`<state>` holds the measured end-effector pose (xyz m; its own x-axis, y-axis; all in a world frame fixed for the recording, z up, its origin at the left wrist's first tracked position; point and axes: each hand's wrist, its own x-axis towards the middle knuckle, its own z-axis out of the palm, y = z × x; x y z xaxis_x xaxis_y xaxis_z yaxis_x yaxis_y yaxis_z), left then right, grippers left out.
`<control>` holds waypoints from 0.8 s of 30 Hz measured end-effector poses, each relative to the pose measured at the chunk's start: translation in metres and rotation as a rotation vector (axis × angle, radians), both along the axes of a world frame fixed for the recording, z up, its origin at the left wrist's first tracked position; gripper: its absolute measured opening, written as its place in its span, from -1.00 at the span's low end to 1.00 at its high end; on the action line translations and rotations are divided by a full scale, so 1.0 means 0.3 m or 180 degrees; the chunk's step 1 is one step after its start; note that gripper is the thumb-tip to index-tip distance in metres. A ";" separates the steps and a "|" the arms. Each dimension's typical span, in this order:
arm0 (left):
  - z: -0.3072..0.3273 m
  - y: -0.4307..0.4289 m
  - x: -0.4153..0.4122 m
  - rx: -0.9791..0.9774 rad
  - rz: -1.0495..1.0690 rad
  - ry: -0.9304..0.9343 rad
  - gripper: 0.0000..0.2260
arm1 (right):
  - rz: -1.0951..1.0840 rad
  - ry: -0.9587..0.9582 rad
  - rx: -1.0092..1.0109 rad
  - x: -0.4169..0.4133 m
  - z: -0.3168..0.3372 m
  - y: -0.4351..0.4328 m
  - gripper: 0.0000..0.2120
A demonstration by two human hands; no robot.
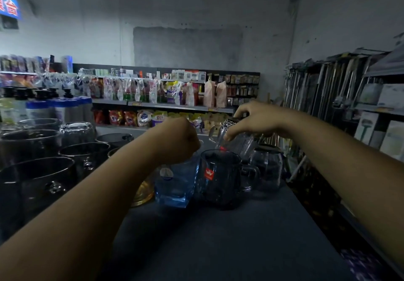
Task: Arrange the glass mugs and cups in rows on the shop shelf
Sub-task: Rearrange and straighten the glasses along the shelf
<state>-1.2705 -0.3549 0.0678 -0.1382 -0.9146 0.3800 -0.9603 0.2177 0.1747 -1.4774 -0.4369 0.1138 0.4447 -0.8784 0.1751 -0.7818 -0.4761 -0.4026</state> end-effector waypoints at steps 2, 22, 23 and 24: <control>-0.004 -0.010 0.007 -0.0031 -0.0017 -0.0035 -0.79 | 0.0058 0.0235 0.0043 0.015 -0.007 -0.013 -0.42; -0.018 -0.036 0.008 -0.0133 0.0020 -0.0064 -0.76 | 0.0553 0.1219 -0.0233 0.065 -0.089 -0.067 -0.42; -0.017 -0.034 0.005 -0.0161 0.0028 -0.0068 -0.76 | 0.0570 0.1155 -0.0259 0.052 -0.095 -0.056 -0.42; -0.016 -0.031 0.002 -0.0220 0.0019 -0.0073 -0.77 | 0.0566 0.1030 -0.0270 0.034 -0.097 -0.041 -0.41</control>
<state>-1.2698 -0.3642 0.0629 -0.1423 -0.8871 0.4392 -0.9652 0.2228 0.1372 -1.4671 -0.4491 0.0848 0.6332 -0.7708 0.0694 -0.7642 -0.6369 -0.1016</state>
